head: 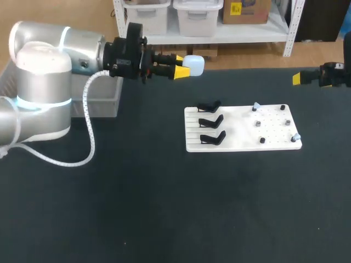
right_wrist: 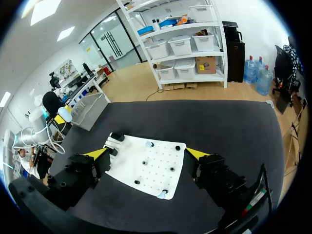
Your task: Pick up each earbud case from the left stands, insert the matching earbuds, close the lid, and place the case in the box.
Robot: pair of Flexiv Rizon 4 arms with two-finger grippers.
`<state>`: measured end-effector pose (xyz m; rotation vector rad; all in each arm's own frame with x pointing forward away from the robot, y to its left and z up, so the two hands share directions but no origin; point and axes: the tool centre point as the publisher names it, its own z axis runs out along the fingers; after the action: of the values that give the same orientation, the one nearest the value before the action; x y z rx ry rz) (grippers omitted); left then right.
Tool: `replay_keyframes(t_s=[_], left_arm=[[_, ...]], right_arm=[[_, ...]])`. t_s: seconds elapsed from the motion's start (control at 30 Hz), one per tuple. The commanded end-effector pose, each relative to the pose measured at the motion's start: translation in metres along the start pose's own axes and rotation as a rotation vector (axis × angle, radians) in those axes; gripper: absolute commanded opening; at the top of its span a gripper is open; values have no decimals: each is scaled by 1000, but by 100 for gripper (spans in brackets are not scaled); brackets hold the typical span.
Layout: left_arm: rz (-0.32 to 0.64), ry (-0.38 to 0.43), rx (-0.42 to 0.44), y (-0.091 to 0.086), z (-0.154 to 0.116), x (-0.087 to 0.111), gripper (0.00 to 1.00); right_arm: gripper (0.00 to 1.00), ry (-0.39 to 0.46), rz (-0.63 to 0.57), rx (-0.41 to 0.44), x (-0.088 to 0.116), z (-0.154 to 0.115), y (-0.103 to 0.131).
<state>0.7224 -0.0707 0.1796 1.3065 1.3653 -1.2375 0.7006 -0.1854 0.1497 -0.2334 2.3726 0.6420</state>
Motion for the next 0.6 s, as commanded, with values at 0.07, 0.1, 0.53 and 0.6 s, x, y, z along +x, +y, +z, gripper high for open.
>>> replay_keyframes(t_s=[0.07, 0.1, 0.53, 0.6], left_arm=[[-3, -16, -89, -8, -1, 6, 0], [-4, -19, -87, -9, -1, 7, 0], [-2, -37, -29, -10, 0, 12, 0], [2, -36, -19, -11, 1, 12, 0]], right_arm=[[100, 0, 0, 0, 0, 0, 0], [100, 0, 0, 0, 0, 0, 0], [100, 0, 0, 0, 0, 0, 0], [100, 0, 0, 0, 0, 0, 0]])
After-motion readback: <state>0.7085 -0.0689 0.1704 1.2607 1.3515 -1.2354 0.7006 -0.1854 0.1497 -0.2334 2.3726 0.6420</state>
